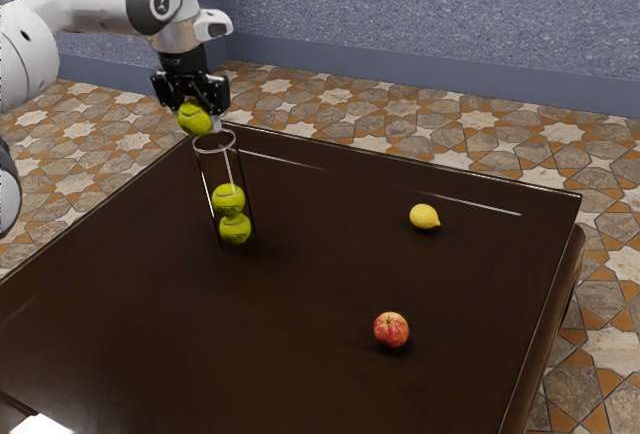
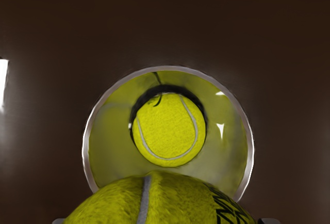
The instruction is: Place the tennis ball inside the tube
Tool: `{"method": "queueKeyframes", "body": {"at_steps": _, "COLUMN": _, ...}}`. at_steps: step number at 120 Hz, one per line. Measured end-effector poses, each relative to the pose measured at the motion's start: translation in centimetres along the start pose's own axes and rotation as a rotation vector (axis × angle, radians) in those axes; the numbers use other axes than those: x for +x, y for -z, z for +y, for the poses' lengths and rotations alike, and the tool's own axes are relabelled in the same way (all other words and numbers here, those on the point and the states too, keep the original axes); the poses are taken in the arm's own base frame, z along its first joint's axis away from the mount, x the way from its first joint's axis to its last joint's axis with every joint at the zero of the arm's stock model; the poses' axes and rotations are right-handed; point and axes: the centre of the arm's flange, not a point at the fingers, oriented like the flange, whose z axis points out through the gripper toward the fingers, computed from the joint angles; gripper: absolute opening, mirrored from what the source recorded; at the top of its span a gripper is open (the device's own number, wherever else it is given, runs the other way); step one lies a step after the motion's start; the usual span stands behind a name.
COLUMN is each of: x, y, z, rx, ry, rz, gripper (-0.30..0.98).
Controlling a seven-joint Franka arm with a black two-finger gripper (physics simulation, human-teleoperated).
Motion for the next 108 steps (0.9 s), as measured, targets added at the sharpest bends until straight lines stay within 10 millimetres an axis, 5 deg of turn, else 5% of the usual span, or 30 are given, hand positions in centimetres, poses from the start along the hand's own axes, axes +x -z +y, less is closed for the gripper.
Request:
{"method": "queueKeyframes", "body": {"at_steps": 22, "x": 1.6, "y": -2.5, "z": -0.6, "rx": 0.0, "ry": 0.01, "rz": 0.026, "gripper": 0.42}}
{"method": "queueKeyframes", "body": {"at_steps": 64, "x": 2.3, "y": -2.3, "z": -0.8, "rx": -0.015, "ry": 0.017, "rz": 0.095, "gripper": 0.59}}
{"method": "queueKeyframes", "body": {"at_steps": 71, "x": 0.5, "y": -1.6, "z": -1.0, "rx": -0.023, "ry": 0.02, "rz": 0.077, "gripper": 0.62}}
{"method": "queueKeyframes", "body": {"at_steps": 92, "x": -8.3, "y": 6.2, "z": 2.0, "rx": -0.057, "ry": -0.048, "rz": 0.029, "gripper": 0.66}}
{"method": "queueKeyframes", "body": {"at_steps": 108, "x": -10.7, "y": 7.9, "z": 2.6, "rx": -0.058, "ry": -0.077, "rz": -0.011, "gripper": 0.67}}
